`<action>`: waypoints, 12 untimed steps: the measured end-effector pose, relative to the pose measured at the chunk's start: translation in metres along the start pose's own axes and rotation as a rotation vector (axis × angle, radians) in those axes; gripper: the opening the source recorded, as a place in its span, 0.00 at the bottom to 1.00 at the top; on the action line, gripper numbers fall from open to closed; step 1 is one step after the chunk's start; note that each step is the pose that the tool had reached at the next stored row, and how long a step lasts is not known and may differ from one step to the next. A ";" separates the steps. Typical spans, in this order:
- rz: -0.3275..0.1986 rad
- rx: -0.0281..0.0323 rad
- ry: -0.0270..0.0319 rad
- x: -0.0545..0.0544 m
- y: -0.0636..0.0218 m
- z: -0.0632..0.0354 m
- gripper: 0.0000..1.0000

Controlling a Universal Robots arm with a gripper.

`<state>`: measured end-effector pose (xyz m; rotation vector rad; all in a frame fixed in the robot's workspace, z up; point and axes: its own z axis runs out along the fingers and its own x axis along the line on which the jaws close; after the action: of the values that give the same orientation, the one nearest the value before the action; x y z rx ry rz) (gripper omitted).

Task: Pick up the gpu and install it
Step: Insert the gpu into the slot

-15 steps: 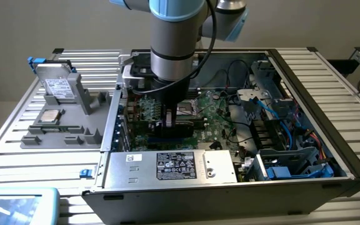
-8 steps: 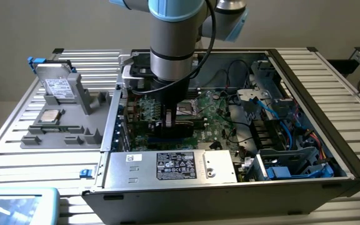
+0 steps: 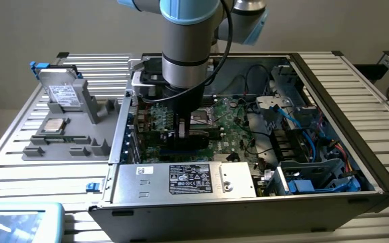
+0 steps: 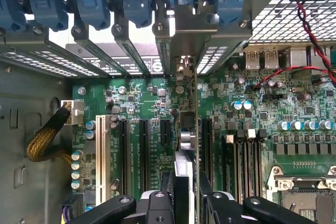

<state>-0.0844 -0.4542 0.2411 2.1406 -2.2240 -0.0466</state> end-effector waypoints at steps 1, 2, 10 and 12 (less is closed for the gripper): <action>0.000 0.0005 0.0000 0.000 0.0000 0.0000 0.29; 0.000 0.0012 -0.0001 0.000 0.0001 0.0001 0.29; -0.003 0.0049 0.0000 0.000 0.0003 0.0006 0.29; -0.004 0.0050 -0.0001 0.000 0.0005 0.0006 0.29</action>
<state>-0.0849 -0.4542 0.2405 2.1473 -2.2227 -0.0414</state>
